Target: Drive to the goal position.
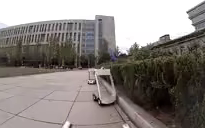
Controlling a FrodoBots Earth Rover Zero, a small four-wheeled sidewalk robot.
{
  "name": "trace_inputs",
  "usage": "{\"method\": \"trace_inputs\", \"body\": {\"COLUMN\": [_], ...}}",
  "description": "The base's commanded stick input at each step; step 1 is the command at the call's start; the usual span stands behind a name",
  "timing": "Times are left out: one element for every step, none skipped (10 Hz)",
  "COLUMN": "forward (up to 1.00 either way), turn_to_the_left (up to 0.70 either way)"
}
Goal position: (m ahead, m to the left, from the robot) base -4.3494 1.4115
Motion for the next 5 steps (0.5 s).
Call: {"method": "trace_inputs", "body": {"forward": [0.06, 0.06, 0.06, 0.06, 0.07], "turn_to_the_left": [0.0, 0.0, 0.0, 0.0, 0.0]}}
